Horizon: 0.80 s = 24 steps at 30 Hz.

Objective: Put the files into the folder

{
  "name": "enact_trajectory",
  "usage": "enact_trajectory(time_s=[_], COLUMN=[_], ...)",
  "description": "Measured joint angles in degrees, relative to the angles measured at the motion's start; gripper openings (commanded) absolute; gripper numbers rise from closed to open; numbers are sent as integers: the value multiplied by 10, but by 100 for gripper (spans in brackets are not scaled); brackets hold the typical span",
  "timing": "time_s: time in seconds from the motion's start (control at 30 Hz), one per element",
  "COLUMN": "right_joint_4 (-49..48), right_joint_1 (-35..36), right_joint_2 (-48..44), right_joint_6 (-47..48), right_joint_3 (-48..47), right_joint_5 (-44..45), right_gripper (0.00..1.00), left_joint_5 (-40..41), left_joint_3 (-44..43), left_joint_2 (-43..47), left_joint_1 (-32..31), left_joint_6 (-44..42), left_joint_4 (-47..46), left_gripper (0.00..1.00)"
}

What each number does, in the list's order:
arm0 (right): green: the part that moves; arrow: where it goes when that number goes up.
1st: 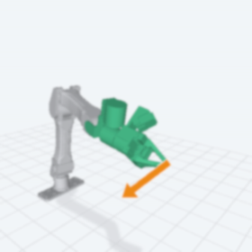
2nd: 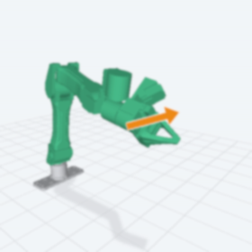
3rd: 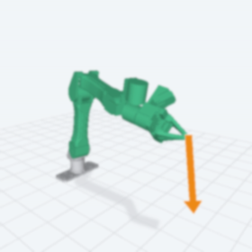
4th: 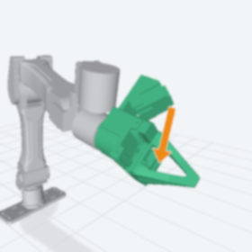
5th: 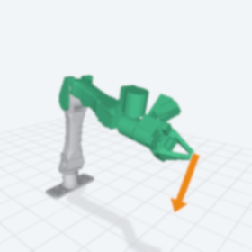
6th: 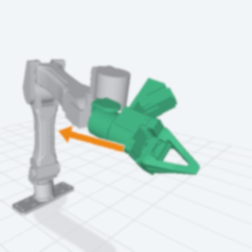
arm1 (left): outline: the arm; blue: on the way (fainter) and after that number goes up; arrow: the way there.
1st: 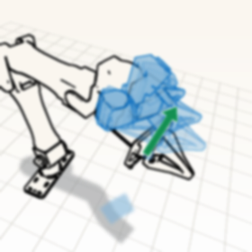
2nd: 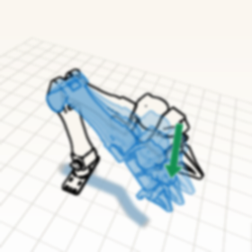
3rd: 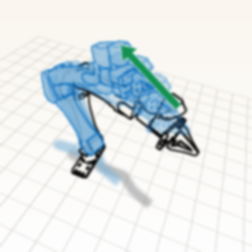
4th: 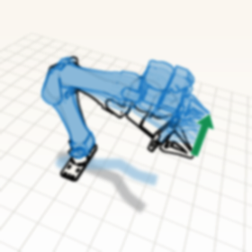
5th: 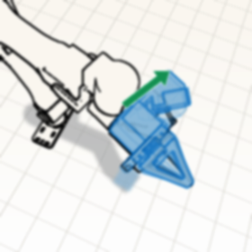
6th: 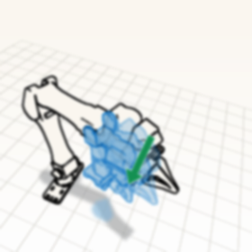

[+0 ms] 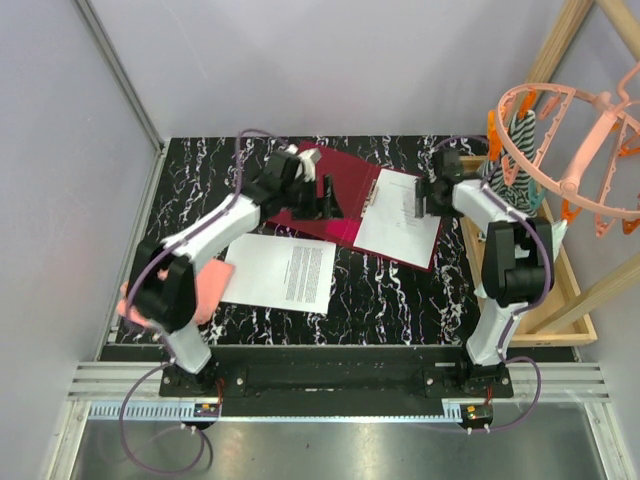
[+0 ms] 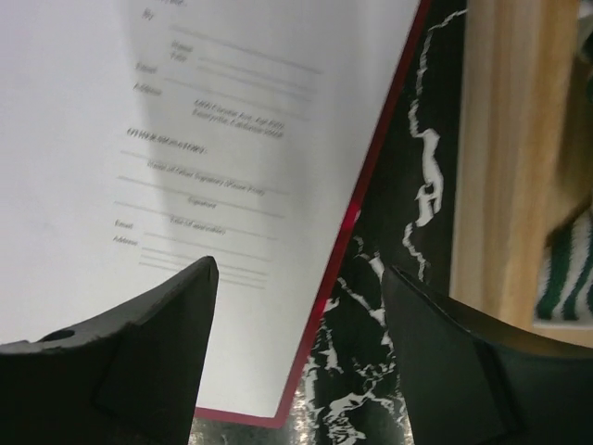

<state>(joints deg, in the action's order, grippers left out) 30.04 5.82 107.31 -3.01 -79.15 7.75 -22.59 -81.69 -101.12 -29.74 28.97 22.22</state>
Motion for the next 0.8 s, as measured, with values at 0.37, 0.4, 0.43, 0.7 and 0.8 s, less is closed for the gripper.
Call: enact_trajectory(time_s=[0.37,0.4,0.43,0.7,0.8], right_joint_4=[4,-3,-13,-63,-67], right_joint_1=[283,298,311,353,363], right_joint_2=[-78,-85,-91,-50,-36], right_joint_6=[-66,-83,-100,-245,-289], right_joint_3=[92,92,92,71,72], right_joint_5=[26,14,1,-84,-84], right_gripper=[81,81,79,74,72], left_joint_5=[161,170,176,216,226], left_joint_3=[326,342,353,379,388], left_joint_2=[273,276,276,227,202], left_joint_1=[26,29,31,36,37], left_joint_6=[21,26,30,82,104], left_joint_4=[20,21,22,-28,-43], left_gripper=[77,77,77,77,77])
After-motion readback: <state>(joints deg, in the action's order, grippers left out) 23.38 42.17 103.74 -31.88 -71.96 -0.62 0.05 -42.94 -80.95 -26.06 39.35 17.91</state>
